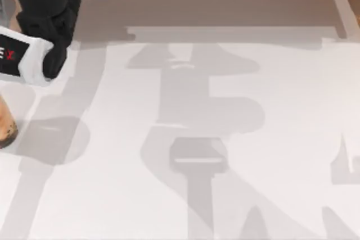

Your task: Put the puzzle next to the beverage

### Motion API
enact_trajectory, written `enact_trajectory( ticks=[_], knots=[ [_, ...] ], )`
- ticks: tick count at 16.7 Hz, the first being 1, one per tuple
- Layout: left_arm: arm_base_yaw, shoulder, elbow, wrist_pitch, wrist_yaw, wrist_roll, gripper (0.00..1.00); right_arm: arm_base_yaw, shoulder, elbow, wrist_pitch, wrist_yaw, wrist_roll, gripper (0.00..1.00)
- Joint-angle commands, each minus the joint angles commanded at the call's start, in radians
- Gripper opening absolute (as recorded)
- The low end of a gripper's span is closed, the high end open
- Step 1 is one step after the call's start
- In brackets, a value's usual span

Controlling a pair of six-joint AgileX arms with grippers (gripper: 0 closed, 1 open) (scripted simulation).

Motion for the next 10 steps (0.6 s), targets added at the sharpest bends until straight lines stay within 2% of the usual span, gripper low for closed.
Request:
enact_trajectory(
  ticks=[3, 5, 10],
  knots=[
    [0.0, -0.001, 0.004, -0.004, 0.007, 0.003, 0.0, 0.0, 0.0, 0.0, 0.0, 0.0, 0.0, 1.0],
    [-0.008, -0.023, 0.034, -0.04, 0.047, 0.01, 0.0, 0.0, 0.0, 0.0, 0.0, 0.0, 0.0, 1.0],
    [-0.084, -0.09, 0.167, -0.282, 0.26, 0.052, 0.0, 0.0, 0.0, 0.0, 0.0, 0.0, 0.0, 1.0]
  ],
)
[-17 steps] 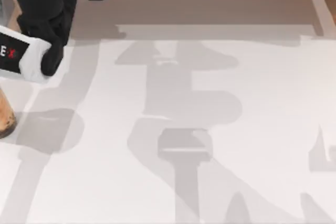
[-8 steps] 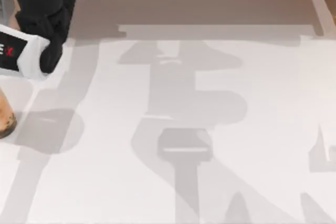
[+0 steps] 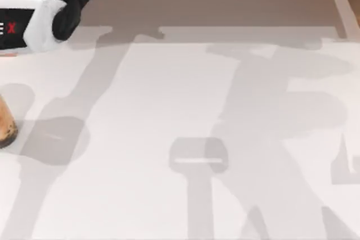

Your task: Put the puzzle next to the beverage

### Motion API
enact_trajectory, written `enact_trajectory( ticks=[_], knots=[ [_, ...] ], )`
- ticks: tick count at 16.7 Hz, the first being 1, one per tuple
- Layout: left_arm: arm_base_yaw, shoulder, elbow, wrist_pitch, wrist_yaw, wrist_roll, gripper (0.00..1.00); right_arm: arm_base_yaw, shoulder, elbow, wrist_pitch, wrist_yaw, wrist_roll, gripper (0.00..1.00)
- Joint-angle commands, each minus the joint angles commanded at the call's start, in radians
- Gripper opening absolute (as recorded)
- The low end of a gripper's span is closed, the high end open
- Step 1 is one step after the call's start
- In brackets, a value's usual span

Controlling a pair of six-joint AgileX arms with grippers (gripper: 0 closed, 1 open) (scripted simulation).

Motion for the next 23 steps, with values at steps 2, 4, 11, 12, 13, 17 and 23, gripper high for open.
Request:
enact_trajectory(
  ticks=[2, 4, 11, 12, 13, 17, 23],
  knots=[
    [-0.031, -0.027, 0.061, -0.143, 0.099, 0.024, 0.0, 0.0, 0.0, 0.0, 0.0, 0.0, 0.0, 1.0],
    [-0.05, -0.052, 0.124, -0.301, 0.19, 0.051, 0.0, 0.0, 0.0, 0.0, 0.0, 0.0, 0.0, 1.0],
    [0.031, -0.144, 0.295, -0.942, 0.361, 0.164, 0.0, 0.0, 0.0, 0.0, 0.0, 0.0, 0.0, 1.0],
    [0.066, -0.157, 0.31, -1.038, 0.361, 0.182, 0.0, 0.0, 0.0, 0.0, 0.0, 0.0, 0.0, 1.0],
    [0.105, -0.169, 0.323, -1.132, 0.354, 0.2, 0.0, 0.0, 0.0, 0.0, 0.0, 0.0, 0.0, 1.0],
    [0.322, -0.178, 0.381, -1.466, 0.263, 0.276, 0.0, 0.0, 0.0, 0.0, 0.0, 0.0, 0.0, 1.0],
    [0.692, -0.006, 0.478, -1.75, 0.019, 0.385, 0.0, 0.0, 0.0, 0.0, 0.0, 0.0, 0.0, 1.0]
  ],
)
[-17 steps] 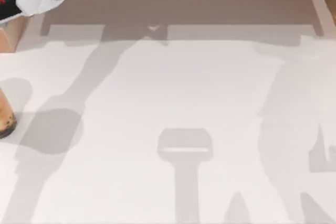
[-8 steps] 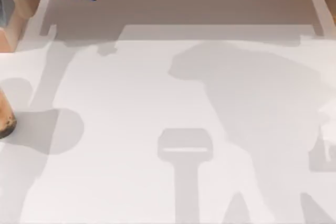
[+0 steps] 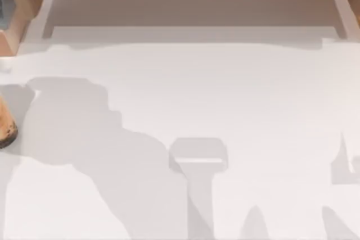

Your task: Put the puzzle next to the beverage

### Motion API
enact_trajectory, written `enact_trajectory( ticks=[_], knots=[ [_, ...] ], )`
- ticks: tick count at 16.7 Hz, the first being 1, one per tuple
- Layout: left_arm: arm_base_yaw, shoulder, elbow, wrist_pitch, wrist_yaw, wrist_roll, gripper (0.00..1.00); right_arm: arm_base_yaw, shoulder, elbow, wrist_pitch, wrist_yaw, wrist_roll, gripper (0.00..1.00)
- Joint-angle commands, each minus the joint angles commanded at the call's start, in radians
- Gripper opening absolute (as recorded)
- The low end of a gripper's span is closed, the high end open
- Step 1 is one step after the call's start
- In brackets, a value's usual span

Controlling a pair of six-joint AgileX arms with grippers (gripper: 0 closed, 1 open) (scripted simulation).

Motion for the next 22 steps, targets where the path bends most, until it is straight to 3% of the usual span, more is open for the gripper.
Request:
enact_trajectory(
  ticks=[5, 22],
  knots=[
    [0.097, 0.139, -0.038, -0.113, -0.108, 0.045, 0.0, 0.0, 0.0, 0.0, 0.0, 0.0, 0.0, 1.0],
    [0.109, 0.113, -0.002, -0.003, -0.158, 0.035, 0.0, 0.0, 0.0, 0.0, 0.0, 0.0, 0.0, 1.0]
  ],
)
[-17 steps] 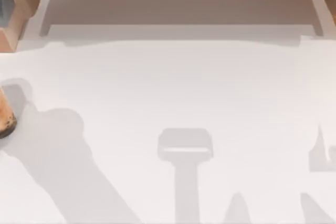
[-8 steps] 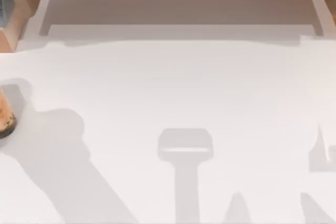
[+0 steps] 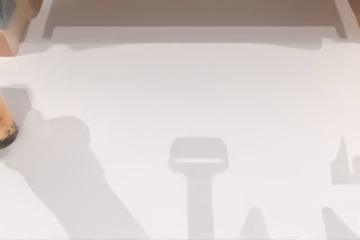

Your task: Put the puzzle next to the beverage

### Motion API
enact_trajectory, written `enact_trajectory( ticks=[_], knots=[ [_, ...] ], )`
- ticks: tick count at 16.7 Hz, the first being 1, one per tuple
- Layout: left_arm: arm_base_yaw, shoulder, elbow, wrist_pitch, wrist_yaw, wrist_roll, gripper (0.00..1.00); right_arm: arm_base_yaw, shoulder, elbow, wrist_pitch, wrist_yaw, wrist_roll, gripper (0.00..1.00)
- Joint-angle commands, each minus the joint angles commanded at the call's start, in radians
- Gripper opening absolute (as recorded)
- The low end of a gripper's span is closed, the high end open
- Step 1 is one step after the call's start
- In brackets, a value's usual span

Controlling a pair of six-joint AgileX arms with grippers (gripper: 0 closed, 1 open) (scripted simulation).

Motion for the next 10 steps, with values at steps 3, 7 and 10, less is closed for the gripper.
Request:
enact_trajectory(
  ticks=[3, 7, 10],
  knots=[
    [-0.015, -0.004, -0.009, 0.001, 0.009, -0.003, 0.0, 0.0, 0.0, 0.0, 0.0, 0.0, 0.0, 1.0],
    [-0.019, 0.003, -0.037, -0.015, 0.03, 0.003, 0.0, 0.0, 0.0, 0.0, 0.0, 0.0, 0.0, 1.0],
    [-0.013, 0.017, -0.071, -0.03, 0.045, 0.009, 0.0, 0.0, 0.0, 0.0, 0.0, 0.0, 0.0, 1.0]
  ],
)
